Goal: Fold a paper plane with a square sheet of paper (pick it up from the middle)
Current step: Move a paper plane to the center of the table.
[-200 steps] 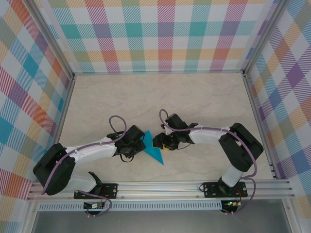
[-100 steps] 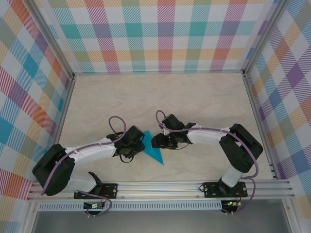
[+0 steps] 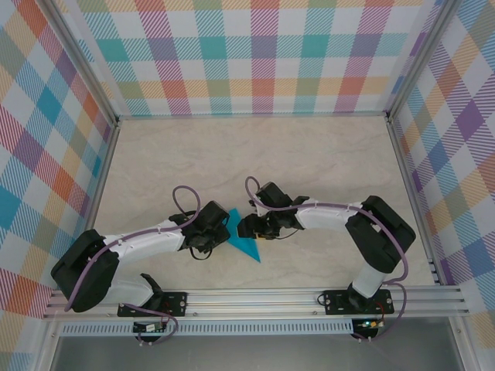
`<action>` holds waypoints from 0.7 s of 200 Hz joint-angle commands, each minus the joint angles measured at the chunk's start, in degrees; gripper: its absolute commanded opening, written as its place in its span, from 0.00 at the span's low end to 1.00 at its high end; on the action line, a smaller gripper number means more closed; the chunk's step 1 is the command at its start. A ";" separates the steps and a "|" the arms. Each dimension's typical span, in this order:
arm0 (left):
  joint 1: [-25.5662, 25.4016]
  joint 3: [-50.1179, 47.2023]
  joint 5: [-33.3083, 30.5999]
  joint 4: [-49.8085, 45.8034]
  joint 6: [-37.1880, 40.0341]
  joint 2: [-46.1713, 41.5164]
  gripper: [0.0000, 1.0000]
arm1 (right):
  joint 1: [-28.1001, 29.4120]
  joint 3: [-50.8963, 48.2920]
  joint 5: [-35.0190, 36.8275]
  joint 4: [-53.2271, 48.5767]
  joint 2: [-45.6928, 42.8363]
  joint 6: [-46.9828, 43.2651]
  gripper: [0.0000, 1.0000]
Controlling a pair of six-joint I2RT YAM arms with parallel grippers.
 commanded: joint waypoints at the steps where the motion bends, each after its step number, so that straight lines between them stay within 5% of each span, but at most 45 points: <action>1: 0.65 -0.63 0.47 0.34 -0.78 -0.90 0.48 | 0.50 0.86 0.76 -1.17 0.69 -1.39 0.60; 37: 0.65 -1.11 0.40 0.33 -0.96 -1.27 0.48 | 0.42 0.74 8.24 -4.05 -1.29 -1.00 0.64; 100: 0.65 -1.07 0.35 0.59 -0.96 -1.21 0.48 | 1.25 -0.15 -1.54 2.10 1.25 -1.83 0.60; 140: 0.67 -0.90 0.44 0.69 -0.96 -1.03 0.48 | 2.22 0.94 -1.31 0.69 0.79 -3.33 0.54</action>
